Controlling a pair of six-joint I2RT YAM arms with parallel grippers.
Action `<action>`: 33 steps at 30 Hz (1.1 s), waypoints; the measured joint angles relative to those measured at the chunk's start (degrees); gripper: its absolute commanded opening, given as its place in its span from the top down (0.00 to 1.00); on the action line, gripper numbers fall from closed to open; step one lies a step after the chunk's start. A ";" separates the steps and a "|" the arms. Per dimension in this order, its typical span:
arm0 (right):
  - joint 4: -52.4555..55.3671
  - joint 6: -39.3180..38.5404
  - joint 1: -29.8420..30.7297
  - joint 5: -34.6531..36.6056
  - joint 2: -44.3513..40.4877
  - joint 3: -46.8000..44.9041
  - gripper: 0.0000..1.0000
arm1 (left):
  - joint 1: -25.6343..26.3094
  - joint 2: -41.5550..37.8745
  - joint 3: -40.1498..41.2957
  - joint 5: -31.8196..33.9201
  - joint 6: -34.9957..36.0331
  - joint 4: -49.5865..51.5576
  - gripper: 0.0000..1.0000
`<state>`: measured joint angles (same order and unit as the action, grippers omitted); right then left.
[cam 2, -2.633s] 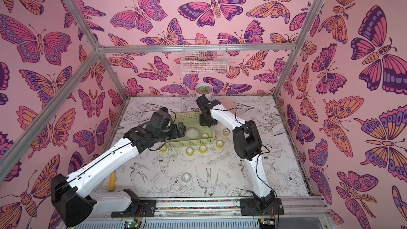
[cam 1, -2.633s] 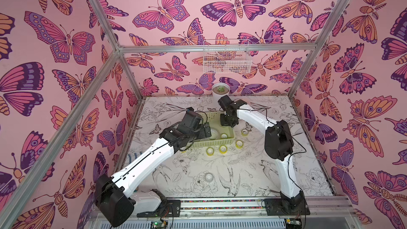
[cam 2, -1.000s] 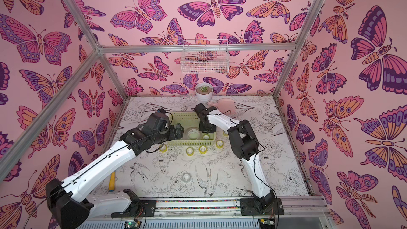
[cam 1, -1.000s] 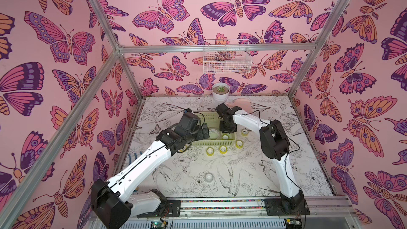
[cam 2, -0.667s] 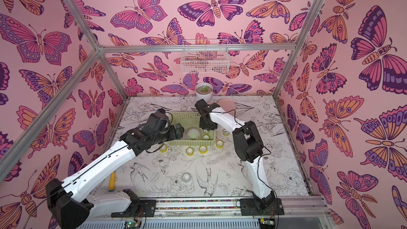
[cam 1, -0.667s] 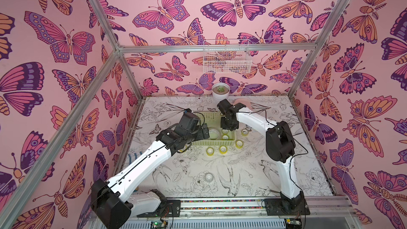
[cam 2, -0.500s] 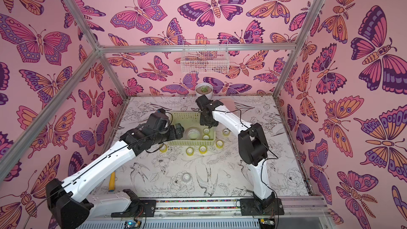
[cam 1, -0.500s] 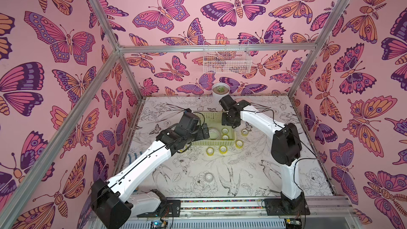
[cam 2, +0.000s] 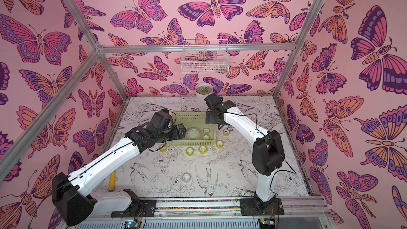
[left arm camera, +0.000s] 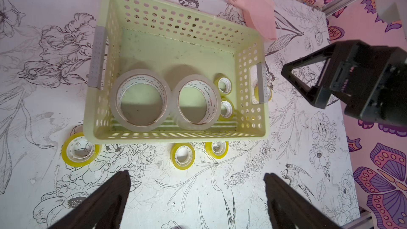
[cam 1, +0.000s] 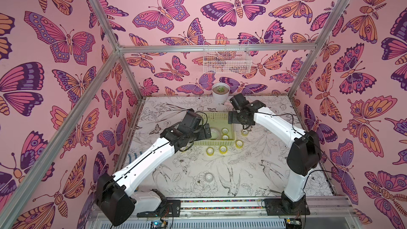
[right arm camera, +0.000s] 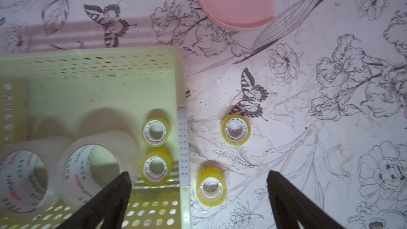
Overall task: Put the transparent tape into the storage box
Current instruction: Place the tape in the storage box, then pick up the tape at the center of the board.
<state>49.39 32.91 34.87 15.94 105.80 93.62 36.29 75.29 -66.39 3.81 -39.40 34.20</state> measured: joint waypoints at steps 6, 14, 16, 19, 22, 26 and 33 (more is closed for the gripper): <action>-0.37 -0.15 -2.78 0.55 -2.93 -5.88 0.01 | 0.59 2.91 -1.90 -3.06 1.07 -0.63 0.00; -2.14 -0.09 -6.84 -1.07 -4.39 -11.54 0.05 | 2.95 8.28 -7.28 -7.52 3.13 -2.82 0.00; -2.99 -0.04 -8.11 -2.25 -4.39 -13.05 0.10 | 3.50 9.49 -8.46 -8.48 3.52 -2.97 0.00; -4.15 0.07 -9.64 -4.15 -4.39 -14.67 0.17 | 4.02 10.88 -9.94 -9.35 4.15 -3.17 0.00; -5.42 0.24 -10.97 -6.21 -4.24 -15.56 0.30 | 4.39 11.89 -11.15 -10.21 4.61 -3.43 0.00; -7.43 0.24 -12.44 -8.87 -2.84 -15.74 0.44 | 4.66 13.07 -12.00 -10.51 4.72 -4.04 0.00; -9.46 0.11 -13.77 -11.69 2.43 -15.69 0.57 | 4.66 13.64 -12.31 -10.49 4.72 -4.17 0.00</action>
<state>39.92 33.01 21.10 4.25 108.22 77.93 40.95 88.92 -78.70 -6.68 -34.68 30.02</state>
